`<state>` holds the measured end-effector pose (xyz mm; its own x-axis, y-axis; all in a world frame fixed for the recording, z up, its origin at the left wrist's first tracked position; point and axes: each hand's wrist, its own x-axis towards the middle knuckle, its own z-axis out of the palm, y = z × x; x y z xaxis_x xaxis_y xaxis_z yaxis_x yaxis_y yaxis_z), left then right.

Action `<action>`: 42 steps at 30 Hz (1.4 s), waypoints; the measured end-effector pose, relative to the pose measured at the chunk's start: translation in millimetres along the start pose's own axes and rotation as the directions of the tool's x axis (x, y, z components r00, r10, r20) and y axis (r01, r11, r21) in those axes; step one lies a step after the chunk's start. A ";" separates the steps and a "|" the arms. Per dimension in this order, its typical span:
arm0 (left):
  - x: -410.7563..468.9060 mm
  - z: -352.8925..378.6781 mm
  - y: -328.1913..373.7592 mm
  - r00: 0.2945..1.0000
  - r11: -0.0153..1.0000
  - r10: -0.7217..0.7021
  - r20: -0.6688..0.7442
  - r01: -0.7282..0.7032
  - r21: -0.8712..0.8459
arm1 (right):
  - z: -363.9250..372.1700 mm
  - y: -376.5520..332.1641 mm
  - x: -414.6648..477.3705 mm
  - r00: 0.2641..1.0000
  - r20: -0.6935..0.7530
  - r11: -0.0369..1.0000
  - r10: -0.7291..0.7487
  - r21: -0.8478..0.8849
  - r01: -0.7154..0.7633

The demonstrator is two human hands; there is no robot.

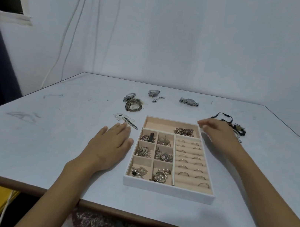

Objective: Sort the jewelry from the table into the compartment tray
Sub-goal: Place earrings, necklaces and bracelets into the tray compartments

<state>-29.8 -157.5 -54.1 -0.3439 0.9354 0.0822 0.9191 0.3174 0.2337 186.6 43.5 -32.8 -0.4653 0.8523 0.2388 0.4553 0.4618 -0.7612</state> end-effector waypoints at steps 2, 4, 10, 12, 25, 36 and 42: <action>1.1 -0.4 -0.2 1.000 1.000 0.006 0.001 -0.006 0.007 | 5.0 6.0 1.0 0.999 -0.031 0.999 0.009 -0.053 -0.010; 2.3 0.6 -0.6 1.000 1.000 0.009 0.010 -0.009 0.019 | 10.4 10.1 2.1 0.995 -0.093 0.988 -0.046 -0.154 0.031; 6.4 -8.8 -5.4 1.000 1.000 -0.002 -0.017 0.002 0.025 | 16.7 22.2 6.3 0.989 -0.114 0.969 -0.095 -0.238 0.066; 15.4 -14.5 -8.2 0.997 0.999 -0.035 -0.063 0.035 0.003 | 17.0 21.5 5.8 0.986 -0.123 0.966 -0.115 -0.243 0.082; 125.1 -7.3 -16.5 0.908 0.952 -0.307 -0.284 0.290 -0.102 | 11.6 16.4 3.0 0.986 -0.154 0.992 -0.064 -0.114 0.046; 134.8 -3.3 -28.3 0.777 0.845 -0.427 -0.463 0.160 -0.511 | 14.9 17.8 4.9 0.988 -0.142 0.993 -0.063 -0.103 0.049; 136.7 -24.3 -27.0 0.724 0.693 -0.415 -0.551 -0.141 -0.707 | 12.8 5.3 17.1 0.993 -0.108 0.988 -0.037 -0.155 0.020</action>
<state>-106.3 -41.9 -25.6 -0.7365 0.4595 0.4964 0.5493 -0.0221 0.8353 171.3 57.3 -40.4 -0.3975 0.8559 0.3307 0.5578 0.5116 -0.6535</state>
